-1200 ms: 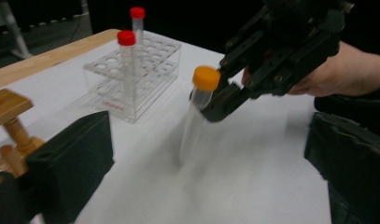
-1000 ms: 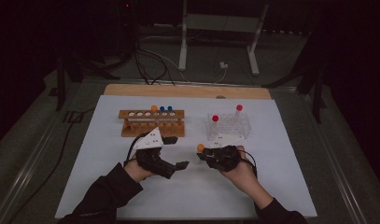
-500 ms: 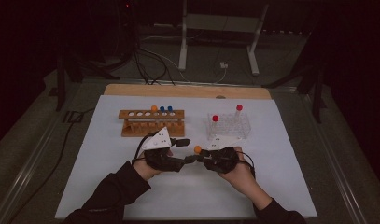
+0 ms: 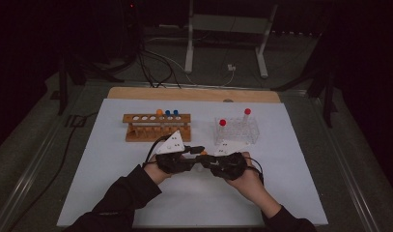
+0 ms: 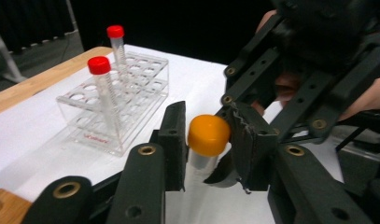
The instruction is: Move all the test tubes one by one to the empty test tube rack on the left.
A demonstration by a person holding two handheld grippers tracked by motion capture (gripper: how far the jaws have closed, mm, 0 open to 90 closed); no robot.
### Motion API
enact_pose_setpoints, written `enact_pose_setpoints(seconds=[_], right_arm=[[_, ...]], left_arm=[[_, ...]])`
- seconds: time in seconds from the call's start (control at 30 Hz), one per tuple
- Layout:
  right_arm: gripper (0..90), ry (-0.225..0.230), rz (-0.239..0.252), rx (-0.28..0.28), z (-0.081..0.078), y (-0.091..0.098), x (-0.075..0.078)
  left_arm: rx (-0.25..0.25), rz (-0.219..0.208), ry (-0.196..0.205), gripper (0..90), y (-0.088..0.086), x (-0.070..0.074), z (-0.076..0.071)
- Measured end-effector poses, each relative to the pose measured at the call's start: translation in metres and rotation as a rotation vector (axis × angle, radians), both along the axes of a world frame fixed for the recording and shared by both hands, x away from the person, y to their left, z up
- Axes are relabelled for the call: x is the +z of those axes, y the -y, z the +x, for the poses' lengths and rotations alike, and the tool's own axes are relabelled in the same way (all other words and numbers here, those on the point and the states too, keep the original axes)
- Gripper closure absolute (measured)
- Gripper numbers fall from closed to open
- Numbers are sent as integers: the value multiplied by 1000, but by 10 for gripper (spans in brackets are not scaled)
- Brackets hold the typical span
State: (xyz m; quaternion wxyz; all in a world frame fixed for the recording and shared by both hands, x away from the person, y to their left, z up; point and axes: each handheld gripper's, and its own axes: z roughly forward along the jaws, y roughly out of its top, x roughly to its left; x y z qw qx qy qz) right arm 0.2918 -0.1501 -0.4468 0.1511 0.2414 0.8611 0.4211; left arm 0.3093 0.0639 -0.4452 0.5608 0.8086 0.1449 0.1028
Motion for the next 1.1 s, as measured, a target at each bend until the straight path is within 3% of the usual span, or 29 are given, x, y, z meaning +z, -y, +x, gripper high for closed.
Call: enact_pose_setpoints(seconds=[0.23,0.6,0.73,1.1], right_arm=[[753,-6,-8,-4,1,0,-1],[735,4,22,-1,1,1,0],[557,3,52,-15,2,5,1],[285,24,133,-62,2,14,8]], left_arm=[[8,21,7,709,2,-2,0],[25,4,5,718,-1,3,1],[44,6,16,721,-6,8,3],[121,-15,40,722,-31,26,9]])
